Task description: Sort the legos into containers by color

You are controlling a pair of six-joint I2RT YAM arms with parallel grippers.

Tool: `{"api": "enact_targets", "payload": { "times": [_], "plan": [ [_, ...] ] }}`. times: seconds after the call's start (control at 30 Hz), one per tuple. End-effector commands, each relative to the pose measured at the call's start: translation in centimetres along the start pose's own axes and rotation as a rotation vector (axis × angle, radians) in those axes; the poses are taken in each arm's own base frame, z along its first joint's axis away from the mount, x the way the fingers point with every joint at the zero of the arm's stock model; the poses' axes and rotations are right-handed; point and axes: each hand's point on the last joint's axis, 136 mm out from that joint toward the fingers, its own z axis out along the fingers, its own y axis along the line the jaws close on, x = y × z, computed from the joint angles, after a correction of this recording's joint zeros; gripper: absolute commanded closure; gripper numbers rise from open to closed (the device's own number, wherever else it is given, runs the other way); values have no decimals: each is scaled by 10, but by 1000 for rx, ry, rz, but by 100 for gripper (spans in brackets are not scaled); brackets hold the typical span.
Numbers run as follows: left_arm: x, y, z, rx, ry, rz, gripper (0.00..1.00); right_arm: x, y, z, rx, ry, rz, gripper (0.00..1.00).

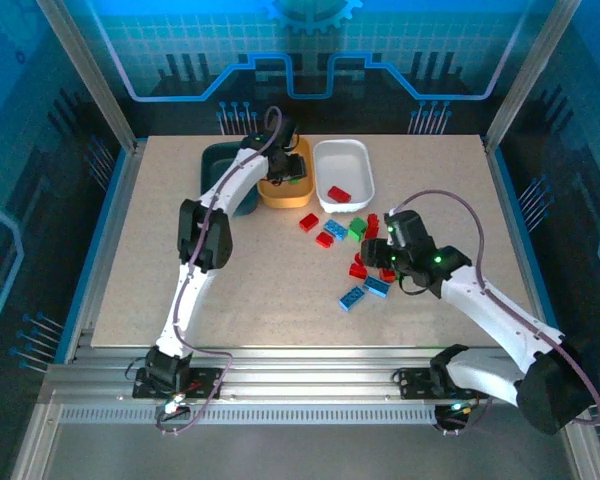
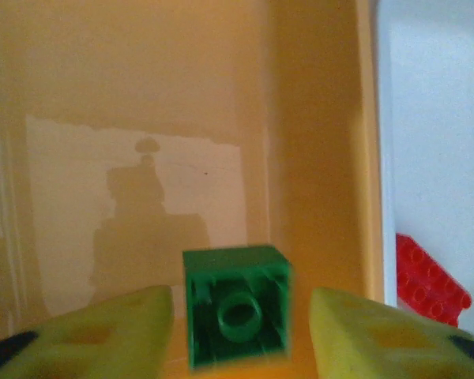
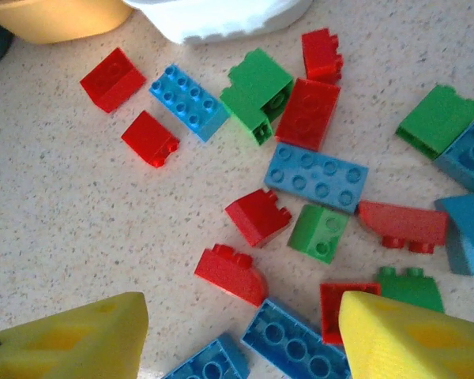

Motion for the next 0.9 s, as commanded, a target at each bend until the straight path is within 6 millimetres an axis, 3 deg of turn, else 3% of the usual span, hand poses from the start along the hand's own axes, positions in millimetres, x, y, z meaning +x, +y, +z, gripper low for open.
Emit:
{"api": "enact_targets", "payload": {
  "times": [0.0, 0.1, 0.2, 0.3, 0.37, 0.43, 0.53, 0.63, 0.77, 0.87],
  "plan": [
    [-14, -29, -44, 133, -33, 38, 30, 9, 1, -2, 43, 13, 13, 28],
    [-26, -52, -93, 219, -122, 85, 16, 22, 12, 1, 37, 43, 30, 23],
    [-27, -62, -151, 289, -213, 91, 10, 43, 17, 8, 66, 97, 71, 17],
    [-3, -53, -195, 344, -292, 63, 2, 68, 22, 16, 72, 142, 146, 14],
    [31, -37, -214, 373, -332, 28, 1, 82, 27, 21, 75, 164, 193, 12],
    [67, -14, -220, 380, -347, -25, 1, 93, 31, 25, 88, 184, 238, 12],
    [130, 29, -211, 354, -326, -99, 1, 105, 36, 31, 127, 207, 271, 12],
    [178, 66, -202, 303, -301, -138, 1, 107, 49, 43, 132, 230, 257, 12],
    [219, 100, -191, 245, -279, -179, 1, 116, 56, 65, 187, 279, 269, 13],
    [234, 110, -187, 228, -251, -194, 1, 120, 55, 79, 227, 284, 269, 18]
  ]
}}
